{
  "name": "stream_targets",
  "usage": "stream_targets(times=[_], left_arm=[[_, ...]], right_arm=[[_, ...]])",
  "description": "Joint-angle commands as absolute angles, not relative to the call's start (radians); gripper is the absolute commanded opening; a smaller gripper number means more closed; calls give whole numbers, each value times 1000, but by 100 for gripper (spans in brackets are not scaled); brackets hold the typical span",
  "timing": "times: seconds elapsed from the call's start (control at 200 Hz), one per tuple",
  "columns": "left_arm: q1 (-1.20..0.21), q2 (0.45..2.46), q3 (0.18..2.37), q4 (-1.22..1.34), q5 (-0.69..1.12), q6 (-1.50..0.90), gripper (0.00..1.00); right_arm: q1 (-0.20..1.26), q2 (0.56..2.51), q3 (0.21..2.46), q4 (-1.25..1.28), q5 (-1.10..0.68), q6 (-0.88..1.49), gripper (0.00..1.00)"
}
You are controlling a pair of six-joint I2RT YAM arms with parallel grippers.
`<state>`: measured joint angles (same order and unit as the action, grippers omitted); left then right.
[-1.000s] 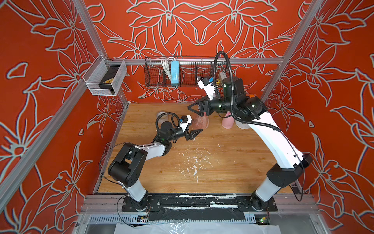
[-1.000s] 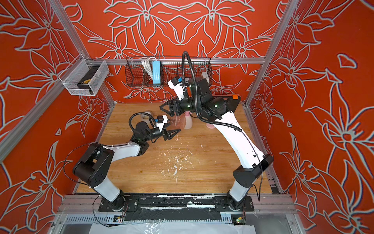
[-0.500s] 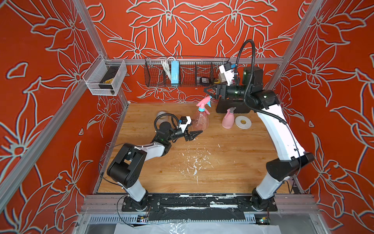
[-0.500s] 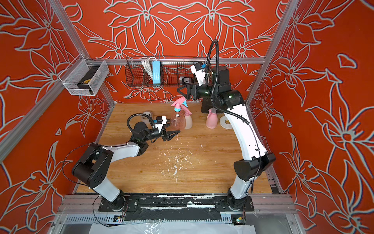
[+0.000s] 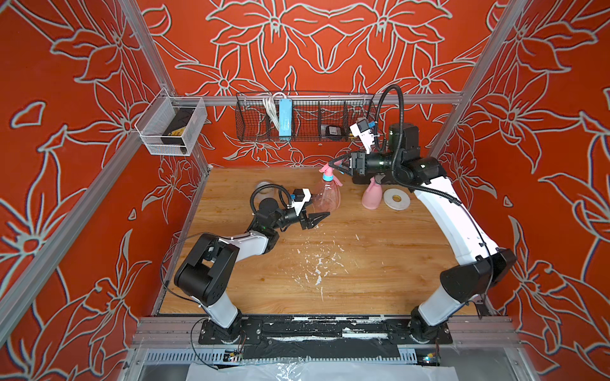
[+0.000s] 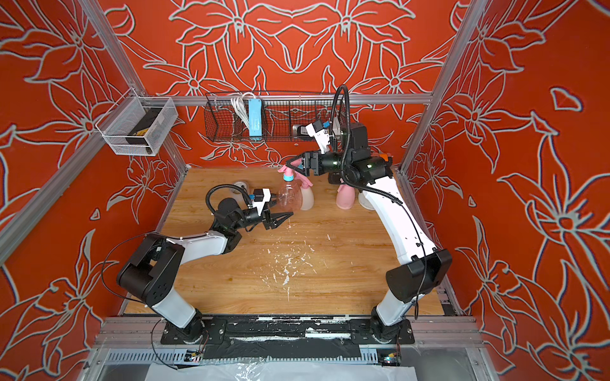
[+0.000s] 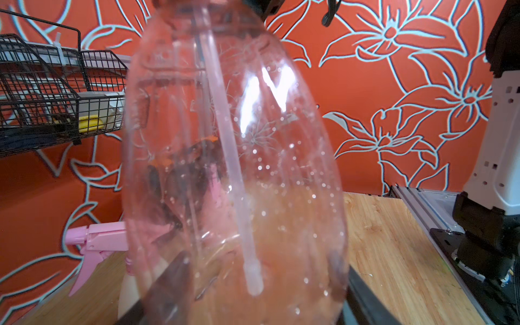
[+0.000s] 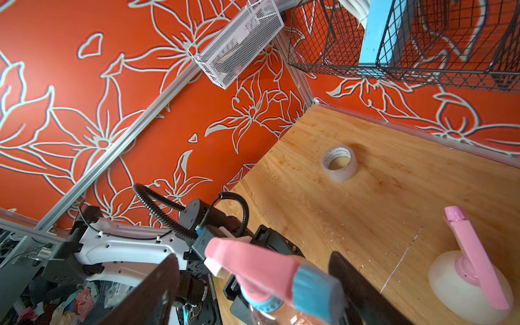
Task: Attach spray nozzles to spray bottles
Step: Screw the spray nozzle on the spray bottle.
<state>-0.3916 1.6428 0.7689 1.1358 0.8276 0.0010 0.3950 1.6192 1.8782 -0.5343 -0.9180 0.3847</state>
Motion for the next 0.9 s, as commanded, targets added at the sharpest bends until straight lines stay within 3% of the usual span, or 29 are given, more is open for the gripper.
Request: stream_targets(times=[0.0, 0.43, 0.896], left_arm=[[-385, 1645, 796, 1181, 833, -1, 42], [-385, 1643, 813, 1162, 824, 0, 41], [-385, 1629, 796, 1158, 827, 4, 41]], right_arm=[[416, 1560, 1841, -486, -936, 393, 83], [538, 1474, 1731, -485, -858, 380, 82], [616, 1487, 1812, -591, -733, 285, 82]])
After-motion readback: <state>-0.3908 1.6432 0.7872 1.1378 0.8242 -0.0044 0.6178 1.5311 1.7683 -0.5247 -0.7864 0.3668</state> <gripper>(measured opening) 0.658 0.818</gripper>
